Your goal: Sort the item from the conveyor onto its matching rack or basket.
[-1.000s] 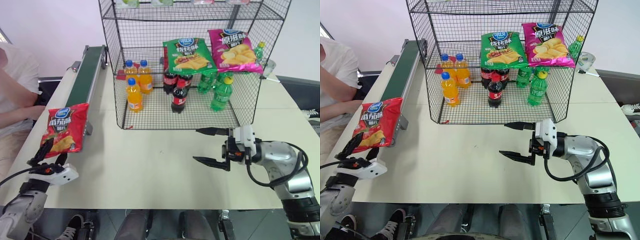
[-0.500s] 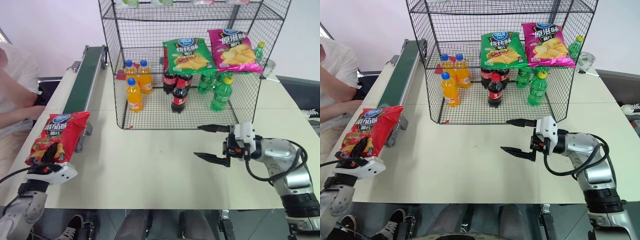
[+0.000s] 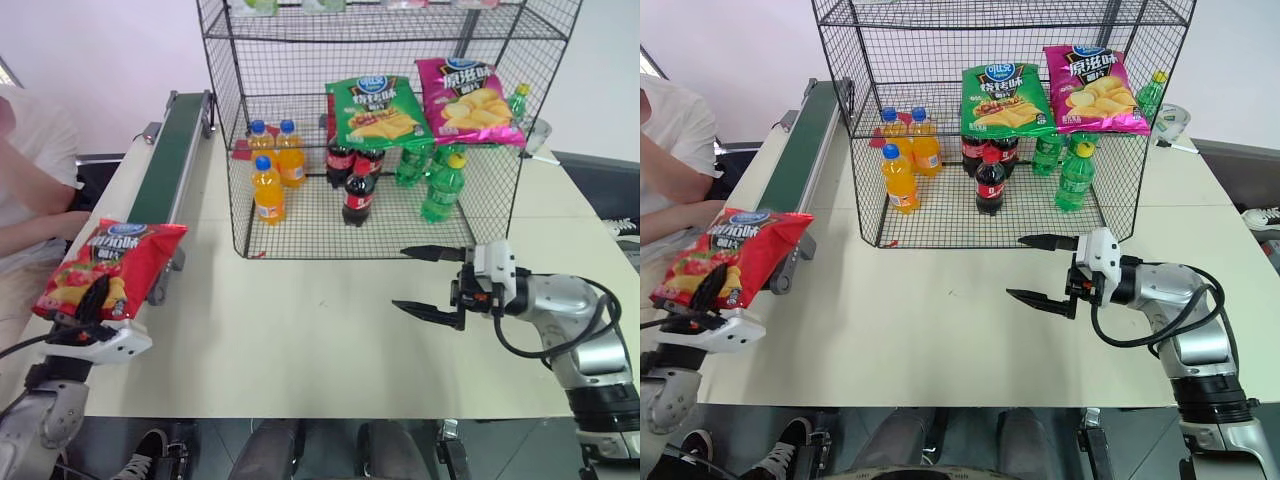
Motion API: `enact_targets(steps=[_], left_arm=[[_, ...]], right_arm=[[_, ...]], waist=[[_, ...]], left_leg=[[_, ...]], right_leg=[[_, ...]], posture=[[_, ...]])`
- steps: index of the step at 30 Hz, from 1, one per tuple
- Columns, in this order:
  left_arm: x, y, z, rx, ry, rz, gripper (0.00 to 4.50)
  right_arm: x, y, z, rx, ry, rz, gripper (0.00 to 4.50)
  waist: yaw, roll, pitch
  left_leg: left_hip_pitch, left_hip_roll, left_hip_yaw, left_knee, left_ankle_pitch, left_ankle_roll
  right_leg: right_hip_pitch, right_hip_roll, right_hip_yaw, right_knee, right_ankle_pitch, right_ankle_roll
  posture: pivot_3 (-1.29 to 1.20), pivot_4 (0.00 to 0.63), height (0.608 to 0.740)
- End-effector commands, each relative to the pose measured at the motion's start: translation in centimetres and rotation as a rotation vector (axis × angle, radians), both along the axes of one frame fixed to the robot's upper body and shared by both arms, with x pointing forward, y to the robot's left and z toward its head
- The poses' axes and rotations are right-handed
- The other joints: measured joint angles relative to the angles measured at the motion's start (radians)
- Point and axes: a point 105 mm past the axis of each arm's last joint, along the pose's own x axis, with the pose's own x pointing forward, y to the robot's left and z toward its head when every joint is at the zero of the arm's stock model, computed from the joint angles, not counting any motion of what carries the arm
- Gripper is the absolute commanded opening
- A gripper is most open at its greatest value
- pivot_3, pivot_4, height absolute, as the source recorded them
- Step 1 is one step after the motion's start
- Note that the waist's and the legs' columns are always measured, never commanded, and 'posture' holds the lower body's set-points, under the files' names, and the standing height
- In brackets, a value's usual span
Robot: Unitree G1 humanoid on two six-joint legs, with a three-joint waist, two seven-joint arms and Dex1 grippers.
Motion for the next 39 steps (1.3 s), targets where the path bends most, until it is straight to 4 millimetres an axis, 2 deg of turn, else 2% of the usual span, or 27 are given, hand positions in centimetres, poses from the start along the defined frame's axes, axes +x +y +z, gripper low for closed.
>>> enact_targets(steps=[1, 3, 6, 9, 12, 17, 20, 25, 29, 32, 34, 39], left_arm=[[-0.3, -1.1, 4.8, 0.016, -0.111, -0.044, 0.02], [-0.4, -2.2, 6.0, 0.017, -0.126, -0.090, 0.02], [-0.1, -5.4, 7.8, 0.003, -0.155, -0.224, 0.02], [0.3, -7.7, 8.5, -0.018, -0.166, -0.313, 0.02], [1.5, -10.3, 9.2, -0.052, -0.192, -0.394, 0.02], [4.2, -13.7, 9.8, -0.106, -0.229, -0.485, 0.02], [5.4, -14.4, 10.1, -0.120, -0.243, -0.489, 0.02], [8.9, -16.2, 11.0, -0.119, -0.301, -0.469, 0.02], [11.9, -17.0, 11.6, -0.158, -0.355, -0.415, 0.02], [13.9, -17.7, 11.2, -0.138, -0.358, -0.358, 0.02], [15.0, -17.6, 11.0, -0.189, -0.358, -0.322, 0.02], [17.2, -18.6, 12.4, -0.228, -0.415, -0.305, 0.02]], right_arm=[[0.4, -1.5, 2.6, 0.046, -0.054, -0.057, 4.50], [0.6, -2.1, 3.2, 0.065, -0.061, -0.090, 4.50], [0.9, -3.6, 4.8, 0.134, -0.072, -0.165, 4.50], [0.9, -4.6, 5.8, 0.192, -0.079, -0.210, 4.50], [0.3, -5.0, 5.9, 0.202, -0.098, -0.244, 4.50], [0.3, -4.7, 6.5, 0.253, -0.154, -0.313, 4.50], [0.3, -4.3, 6.7, 0.277, -0.180, -0.337, 4.50], [0.0, -2.3, 7.1, 0.343, -0.250, -0.377, 4.50], [0.0, 0.6, 6.8, 0.344, -0.295, -0.360, 4.50], [0.2, 1.8, 6.8, 0.359, -0.310, -0.355, 4.50], [0.4, 2.3, 6.6, 0.352, -0.311, -0.351, 4.50], [0.9, 2.6, 6.3, 0.350, -0.291, -0.341, 4.50]], waist=[[0.000, 0.000, 0.000], [0.000, 0.000, 0.000], [0.001, 0.001, 0.000], [0.000, 0.001, 0.000], [0.003, 0.001, 0.000], [-0.001, 0.002, 0.000], [-0.004, 0.002, 0.000], [0.000, 0.002, 0.000], [0.000, 0.001, 0.000], [-0.001, 0.001, 0.000], [-0.003, 0.001, 0.000], [-0.002, 0.000, 0.001]], left_leg=[[0.000, 0.000, 0.000, 0.000, 0.000, 0.000], [-0.001, 0.000, 0.000, 0.001, 0.000, 0.000], [-0.001, 0.000, 0.000, 0.001, 0.000, 0.000], [-0.001, 0.000, 0.000, 0.002, 0.000, 0.000], [-0.001, 0.000, 0.000, 0.002, 0.000, 0.000], [-0.001, 0.000, 0.000, 0.003, 0.000, 0.000], [-0.001, 0.001, 0.000, 0.004, 0.000, 0.000], [-0.001, 0.001, -0.001, 0.004, 0.001, -0.001], [-0.001, 0.000, -0.001, 0.006, 0.001, -0.001], [-0.001, 0.000, -0.001, 0.006, 0.002, -0.003], [-0.001, -0.001, -0.001, 0.006, 0.004, -0.006], [-0.002, -0.001, -0.001, 0.007, 0.005, -0.007]], right_leg=[[0.000, 0.000, 0.000, 0.000, 0.000, 0.000], [0.000, 0.000, 0.000, 0.000, 0.000, 0.000], [0.000, 0.000, 0.000, 0.000, 0.000, 0.000], [0.001, 0.000, 0.000, 0.000, 0.000, 0.000], [0.002, 0.000, 0.000, -0.001, 0.000, 0.000], [0.006, 0.001, 0.000, 0.001, 0.000, 0.000], [0.006, 0.003, 0.000, 0.001, 0.000, 0.000], [0.005, 0.005, -0.001, 0.002, 0.000, 0.000], [0.006, 0.004, 0.000, 0.002, 0.001, 0.001], [0.006, 0.005, -0.001, 0.003, 0.001, 0.001], [0.006, 0.005, -0.001, 0.003, 0.001, 0.001], [0.004, 0.005, -0.001, 0.005, 0.001, 0.001]], posture=[[0.00, 0.150, 0.740], [0.00, 0.150, 0.740], [0.00, 0.150, 0.740], [0.00, 0.150, 0.740], [0.00, 0.150, 0.740], [0.00, 0.150, 0.740], [0.00, 0.150, 0.740], [0.00, 0.150, 0.740], [0.00, 0.150, 0.740], [0.00, 0.150, 0.740], [0.00, 0.150, 0.740], [0.00, 0.150, 0.740]])
